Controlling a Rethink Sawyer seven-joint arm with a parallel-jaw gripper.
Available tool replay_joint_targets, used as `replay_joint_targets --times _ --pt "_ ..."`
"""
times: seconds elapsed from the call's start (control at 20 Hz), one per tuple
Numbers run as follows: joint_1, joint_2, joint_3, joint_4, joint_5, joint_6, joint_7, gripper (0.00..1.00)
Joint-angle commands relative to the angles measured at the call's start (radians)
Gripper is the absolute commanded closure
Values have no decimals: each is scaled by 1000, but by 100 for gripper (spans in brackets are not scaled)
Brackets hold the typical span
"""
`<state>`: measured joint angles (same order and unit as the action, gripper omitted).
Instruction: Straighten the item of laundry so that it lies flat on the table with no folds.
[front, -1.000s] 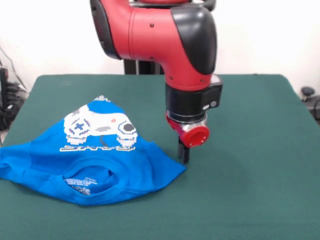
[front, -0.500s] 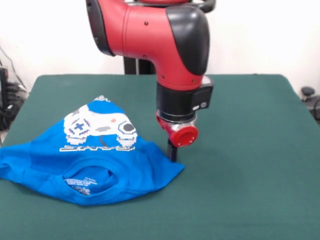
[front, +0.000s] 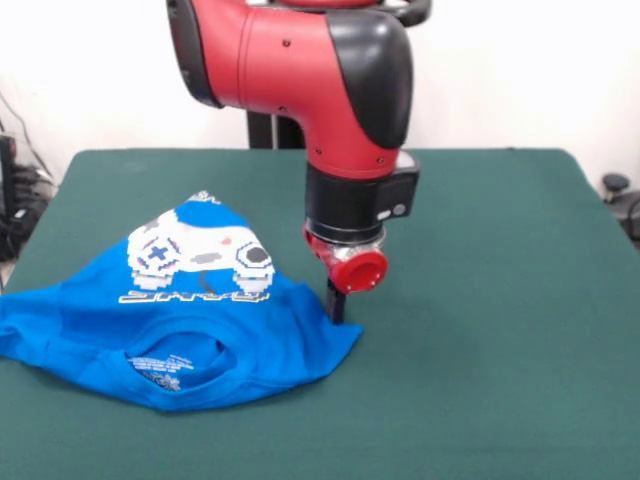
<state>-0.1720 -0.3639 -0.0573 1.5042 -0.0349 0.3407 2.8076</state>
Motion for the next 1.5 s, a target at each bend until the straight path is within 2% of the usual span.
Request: replay_joint_targets --times 0.05,0.6,1.05,1.35,1.5 --pt "-32 -60 63 38 40 103 23 100" --pt "-113 -86 169 87 61 140 -19 100" --pt "-162 -61 235 110 64 107 -20 100" --pt "-116 -39 207 102 83 83 60 100" --pt "-85 -37 182 96 111 109 101 100"
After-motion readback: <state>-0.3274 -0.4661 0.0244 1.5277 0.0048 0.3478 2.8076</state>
